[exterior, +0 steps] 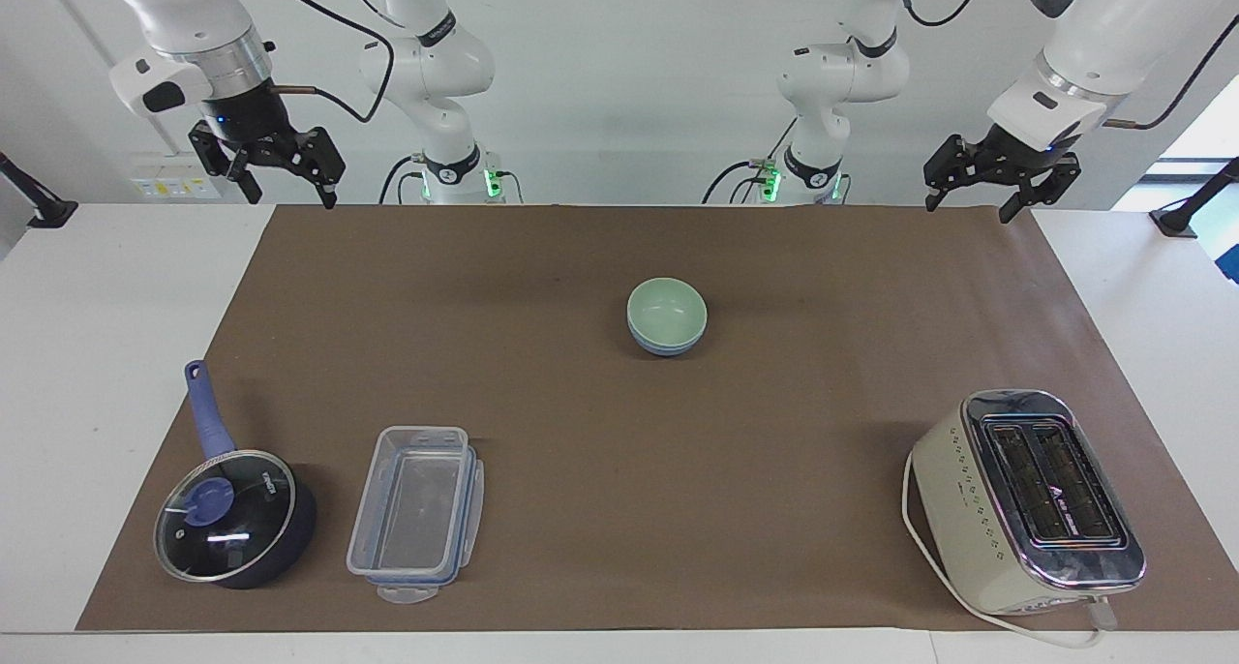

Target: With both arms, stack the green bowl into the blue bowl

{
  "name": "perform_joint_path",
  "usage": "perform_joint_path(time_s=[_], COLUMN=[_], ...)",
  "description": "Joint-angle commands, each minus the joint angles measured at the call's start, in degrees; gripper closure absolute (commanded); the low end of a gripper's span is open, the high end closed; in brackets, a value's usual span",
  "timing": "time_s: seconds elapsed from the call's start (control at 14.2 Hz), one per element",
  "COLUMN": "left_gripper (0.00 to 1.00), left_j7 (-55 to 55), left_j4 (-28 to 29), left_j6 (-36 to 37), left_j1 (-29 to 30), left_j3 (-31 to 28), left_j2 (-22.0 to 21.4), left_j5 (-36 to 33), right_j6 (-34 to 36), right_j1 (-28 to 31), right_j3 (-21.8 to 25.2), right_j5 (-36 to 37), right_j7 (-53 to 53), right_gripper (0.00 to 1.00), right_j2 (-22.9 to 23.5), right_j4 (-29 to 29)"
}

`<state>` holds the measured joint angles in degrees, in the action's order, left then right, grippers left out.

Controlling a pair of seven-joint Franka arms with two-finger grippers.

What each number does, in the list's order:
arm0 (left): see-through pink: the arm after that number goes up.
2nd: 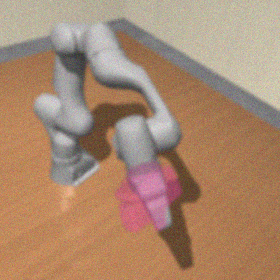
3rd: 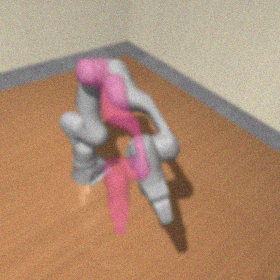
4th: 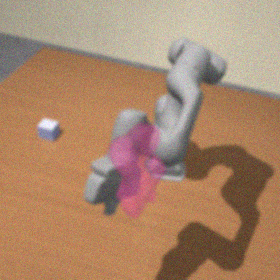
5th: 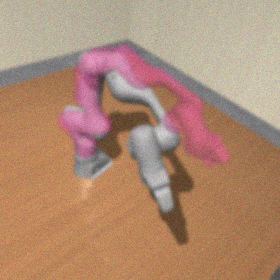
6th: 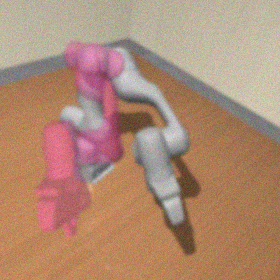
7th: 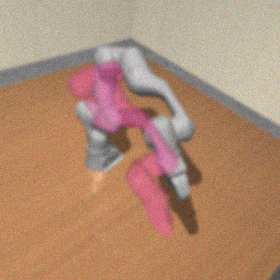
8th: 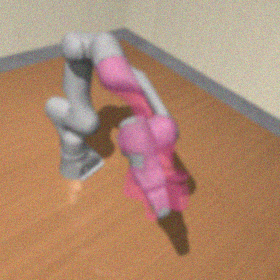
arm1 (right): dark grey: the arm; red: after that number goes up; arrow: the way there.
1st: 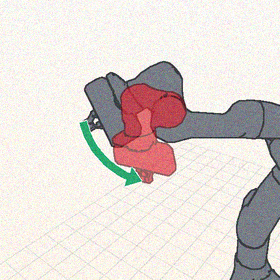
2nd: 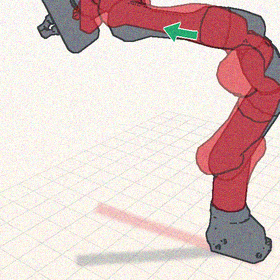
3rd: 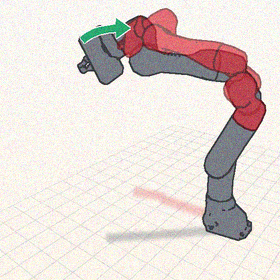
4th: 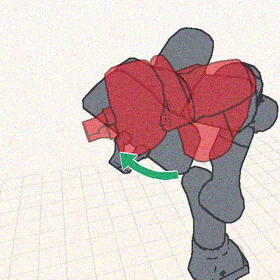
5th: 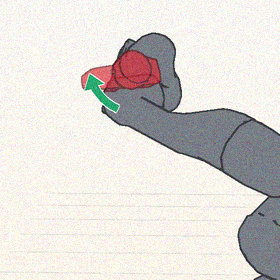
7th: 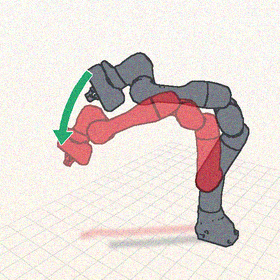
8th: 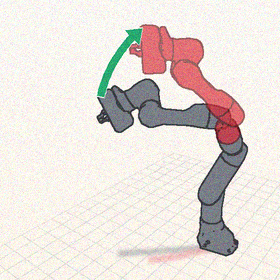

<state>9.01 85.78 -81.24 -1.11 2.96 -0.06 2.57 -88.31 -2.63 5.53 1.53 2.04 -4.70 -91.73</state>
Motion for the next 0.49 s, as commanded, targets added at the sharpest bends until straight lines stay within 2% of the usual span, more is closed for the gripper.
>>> perform_joint_path(time_s=[0.0, 0.42], left_gripper=[0.0, 0.0], left_j7=[0.04, 0.4], left_j4=[0.97, 0.97], left_j6=[-0.15, -0.14], left_j1=[0.58, 0.58], left_j3=[0.47, 0.47], left_j2=[-1.09, -1.09], left_j5=[-0.9, -0.91], right_j6=[0.51, 0.51], right_j1=[0.61, 0.61], right_j3=[-0.52, -0.52], right_j5=[0.23, 0.23], right_j7=[-0.9, -0.9], right_gripper=[0.0, 0.0], right_j2=[-0.66, -0.66], right_j4=[-0.64, -0.64])
